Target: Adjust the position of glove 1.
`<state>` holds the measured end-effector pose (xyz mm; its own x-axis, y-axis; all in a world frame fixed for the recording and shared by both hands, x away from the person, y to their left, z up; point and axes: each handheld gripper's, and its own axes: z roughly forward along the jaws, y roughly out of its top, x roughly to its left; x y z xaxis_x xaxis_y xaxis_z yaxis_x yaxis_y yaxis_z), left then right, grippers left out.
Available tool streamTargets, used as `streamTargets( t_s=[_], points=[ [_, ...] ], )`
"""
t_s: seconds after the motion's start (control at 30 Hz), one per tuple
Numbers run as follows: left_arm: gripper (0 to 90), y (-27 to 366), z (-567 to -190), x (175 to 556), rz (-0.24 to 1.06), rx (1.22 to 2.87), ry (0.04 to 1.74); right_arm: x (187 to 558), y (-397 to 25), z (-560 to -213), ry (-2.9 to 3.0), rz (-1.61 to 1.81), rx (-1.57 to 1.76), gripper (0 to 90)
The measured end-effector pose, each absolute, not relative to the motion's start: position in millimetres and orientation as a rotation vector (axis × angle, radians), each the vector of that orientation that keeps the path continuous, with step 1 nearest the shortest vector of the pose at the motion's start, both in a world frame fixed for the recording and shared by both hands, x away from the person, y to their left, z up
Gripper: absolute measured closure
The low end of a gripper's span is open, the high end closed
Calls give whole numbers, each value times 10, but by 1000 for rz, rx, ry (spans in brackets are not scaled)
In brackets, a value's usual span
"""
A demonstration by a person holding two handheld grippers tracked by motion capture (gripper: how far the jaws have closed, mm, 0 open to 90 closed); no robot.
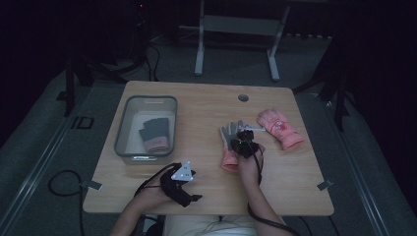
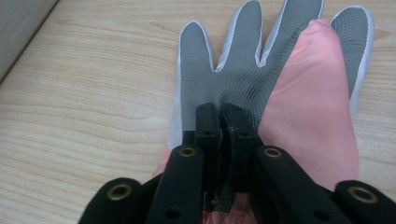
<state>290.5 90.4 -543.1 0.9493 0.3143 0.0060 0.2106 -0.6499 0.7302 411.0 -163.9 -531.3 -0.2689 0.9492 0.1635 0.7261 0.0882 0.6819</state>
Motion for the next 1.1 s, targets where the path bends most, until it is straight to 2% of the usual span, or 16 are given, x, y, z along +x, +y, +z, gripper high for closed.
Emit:
streamTargets(
  t_s=[0.03,0.07,0.2,0.23,0.27,0.43,0.5,0.87,1.1],
  points=[
    [137,904,-5431,2905,168,2300,368,4110,-1639,-5313,2052,975,1661,842],
    [137,899,-5430,2900,167,2304,361,4108,-1629,-5276,2051,983,1651,784],
    [137,924,-5423,2909,171,2285,377,4056,-1646,-5162,2053,1021,1601,716],
    [137,924,-5423,2909,171,2285,377,4037,-1664,-5107,2062,1037,1569,716],
    [137,937,-5417,2913,177,2285,382,3992,-1710,-4996,2079,1080,1461,673],
    [137,931,-5418,2906,179,2289,383,3903,-1875,-4837,2124,1090,1227,670],
    [137,921,-5422,2899,187,2291,382,3914,-2134,-4781,2143,1076,1151,669],
    [137,917,-5418,2896,192,2305,379,4244,-3222,-4716,2071,994,1209,665],
    [138,904,-5415,2897,202,2305,383,4475,-3487,-4685,2098,961,1212,644]
  ],
)
